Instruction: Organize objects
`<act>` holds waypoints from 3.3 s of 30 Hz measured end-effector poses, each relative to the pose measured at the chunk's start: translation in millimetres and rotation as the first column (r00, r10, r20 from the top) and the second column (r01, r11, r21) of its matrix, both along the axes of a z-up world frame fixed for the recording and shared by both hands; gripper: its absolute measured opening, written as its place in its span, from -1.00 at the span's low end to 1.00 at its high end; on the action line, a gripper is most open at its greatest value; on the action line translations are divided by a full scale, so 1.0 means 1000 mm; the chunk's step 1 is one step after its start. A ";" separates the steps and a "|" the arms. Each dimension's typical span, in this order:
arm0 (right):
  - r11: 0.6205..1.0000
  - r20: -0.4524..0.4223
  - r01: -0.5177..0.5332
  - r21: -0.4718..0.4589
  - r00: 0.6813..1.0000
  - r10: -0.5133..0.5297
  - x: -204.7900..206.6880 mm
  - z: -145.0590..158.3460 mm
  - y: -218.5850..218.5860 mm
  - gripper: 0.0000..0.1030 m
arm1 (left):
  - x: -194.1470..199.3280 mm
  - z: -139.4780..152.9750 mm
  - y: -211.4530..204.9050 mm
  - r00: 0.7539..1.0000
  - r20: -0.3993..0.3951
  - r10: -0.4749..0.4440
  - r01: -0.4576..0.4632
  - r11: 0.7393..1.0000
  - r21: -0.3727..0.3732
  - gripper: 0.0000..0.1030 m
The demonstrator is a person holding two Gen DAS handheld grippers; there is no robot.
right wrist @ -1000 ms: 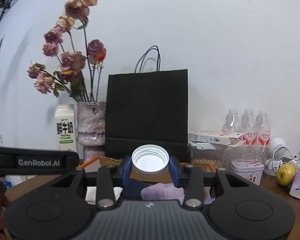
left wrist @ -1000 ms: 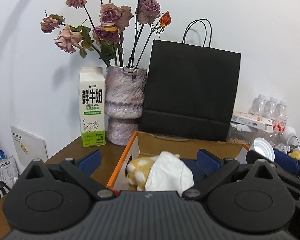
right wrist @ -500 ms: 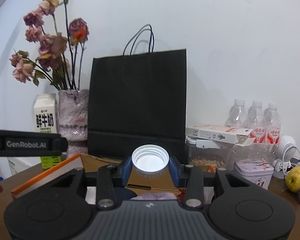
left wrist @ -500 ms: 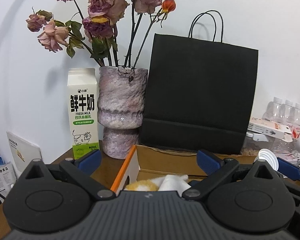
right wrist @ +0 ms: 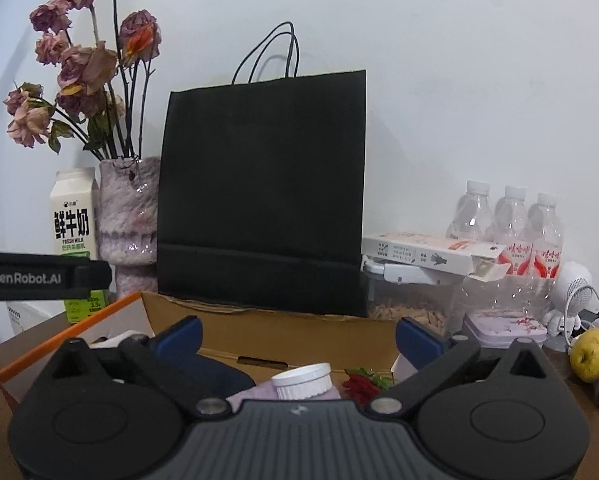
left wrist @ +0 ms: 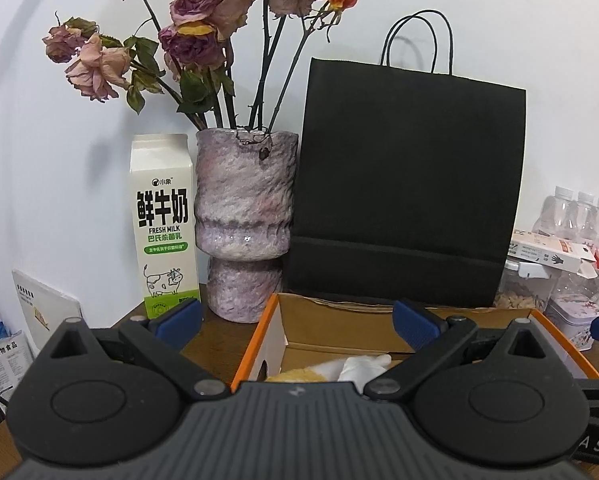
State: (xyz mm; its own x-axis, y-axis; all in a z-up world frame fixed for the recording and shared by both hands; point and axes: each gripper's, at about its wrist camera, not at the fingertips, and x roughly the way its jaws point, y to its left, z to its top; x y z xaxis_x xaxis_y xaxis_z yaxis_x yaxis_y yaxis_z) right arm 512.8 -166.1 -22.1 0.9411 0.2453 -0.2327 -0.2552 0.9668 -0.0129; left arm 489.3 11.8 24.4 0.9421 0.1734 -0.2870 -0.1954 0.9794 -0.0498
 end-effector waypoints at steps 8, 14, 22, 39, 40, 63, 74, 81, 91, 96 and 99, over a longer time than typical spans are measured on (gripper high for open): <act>1.000 -0.035 0.009 0.018 0.999 -0.009 -0.003 0.007 -0.007 1.00 | -0.009 0.005 0.003 1.000 0.001 -0.026 0.026 1.000 -0.005 1.00; 1.000 -0.062 -0.002 0.018 0.998 0.004 -0.021 0.016 -0.015 1.00 | -0.034 0.010 0.003 0.999 0.014 -0.044 0.044 0.999 0.013 1.00; 0.999 -0.071 -0.041 0.010 0.997 0.042 -0.067 0.034 -0.019 1.00 | -0.087 0.025 -0.001 0.999 0.003 -0.045 0.045 0.999 0.023 1.00; 0.998 -0.083 -0.058 0.009 0.995 0.059 -0.219 0.072 -0.041 1.00 | -0.236 0.051 0.007 0.989 -0.086 -0.121 0.122 0.992 0.007 1.00; 0.998 -0.082 -0.057 0.006 0.995 0.057 -0.229 0.073 -0.042 1.00 | -0.247 0.051 0.006 0.988 -0.088 -0.125 0.127 0.992 0.011 1.00; 0.999 -0.144 -0.042 0.010 0.989 0.043 -0.380 0.039 -0.062 1.00 | -0.383 0.012 -0.001 0.974 -0.166 -0.156 0.158 0.987 0.002 1.00; 0.999 -0.136 -0.036 0.020 0.990 0.038 -0.396 0.040 -0.066 1.00 | -0.398 0.017 -0.004 0.976 -0.153 -0.155 0.158 0.987 0.007 1.00; 0.999 -0.139 -0.036 0.019 0.990 0.038 -0.399 0.040 -0.066 1.00 | -0.402 0.017 -0.005 0.975 -0.158 -0.157 0.160 0.987 0.006 1.00; 0.999 -0.139 -0.036 0.019 0.990 0.039 -0.398 0.040 -0.067 1.00 | -0.403 0.018 -0.005 0.974 -0.161 -0.159 0.162 0.987 0.004 1.00; 0.999 -0.141 -0.036 0.017 0.989 0.039 -0.399 0.040 -0.067 1.00 | -0.403 0.018 -0.005 0.974 -0.162 -0.160 0.162 0.987 0.004 1.00; 0.999 -0.140 -0.036 0.017 0.989 0.038 -0.398 0.040 -0.067 1.00 | -0.402 0.018 -0.005 0.973 -0.165 -0.159 0.162 0.987 0.002 1.00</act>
